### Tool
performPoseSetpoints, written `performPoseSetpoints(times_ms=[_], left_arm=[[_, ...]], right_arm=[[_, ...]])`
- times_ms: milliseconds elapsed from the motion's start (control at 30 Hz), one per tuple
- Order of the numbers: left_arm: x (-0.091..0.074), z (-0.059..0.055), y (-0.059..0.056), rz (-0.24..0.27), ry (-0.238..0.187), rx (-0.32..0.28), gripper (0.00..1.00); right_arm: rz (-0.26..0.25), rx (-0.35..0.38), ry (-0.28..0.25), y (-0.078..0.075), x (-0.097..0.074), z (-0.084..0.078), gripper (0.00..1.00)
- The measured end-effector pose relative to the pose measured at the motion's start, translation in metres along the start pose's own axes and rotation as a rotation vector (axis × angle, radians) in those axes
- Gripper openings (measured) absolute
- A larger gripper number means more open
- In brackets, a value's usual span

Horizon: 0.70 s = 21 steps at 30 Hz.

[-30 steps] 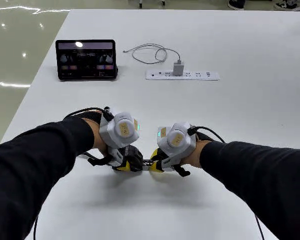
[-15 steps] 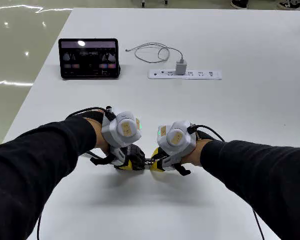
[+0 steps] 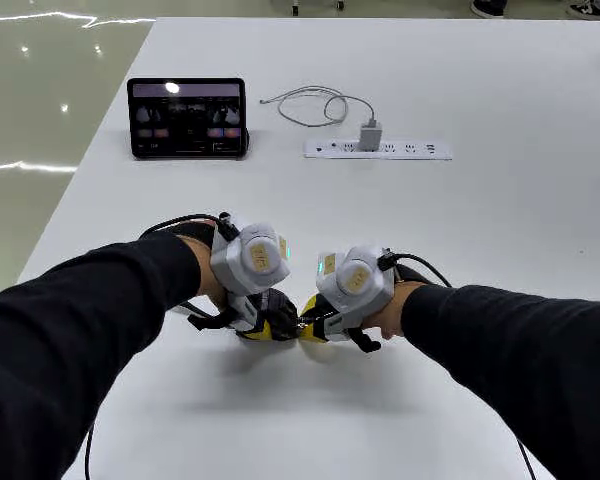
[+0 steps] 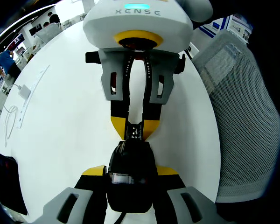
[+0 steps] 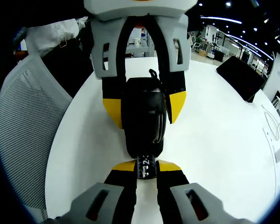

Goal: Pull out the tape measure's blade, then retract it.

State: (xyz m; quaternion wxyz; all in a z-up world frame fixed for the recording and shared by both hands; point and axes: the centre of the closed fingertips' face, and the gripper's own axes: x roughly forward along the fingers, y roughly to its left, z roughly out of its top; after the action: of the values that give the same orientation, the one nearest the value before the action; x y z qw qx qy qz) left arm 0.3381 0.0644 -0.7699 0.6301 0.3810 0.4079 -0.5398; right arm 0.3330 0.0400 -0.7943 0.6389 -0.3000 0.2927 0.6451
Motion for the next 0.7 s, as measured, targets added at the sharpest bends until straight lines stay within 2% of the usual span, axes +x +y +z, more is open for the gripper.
performPoseSetpoints(times_ms=[200,700], left_arm=[[-0.001,0.0,0.0,0.004,-0.017,-0.007,0.34],[0.0,0.0,-0.002,0.001,-0.008,-0.002,0.34]], right_arm=[[0.001,0.007,-0.003,0.0,-0.003,-0.001,0.11],[-0.006,0.024,0.013,0.0,-0.013,-0.016,0.11]])
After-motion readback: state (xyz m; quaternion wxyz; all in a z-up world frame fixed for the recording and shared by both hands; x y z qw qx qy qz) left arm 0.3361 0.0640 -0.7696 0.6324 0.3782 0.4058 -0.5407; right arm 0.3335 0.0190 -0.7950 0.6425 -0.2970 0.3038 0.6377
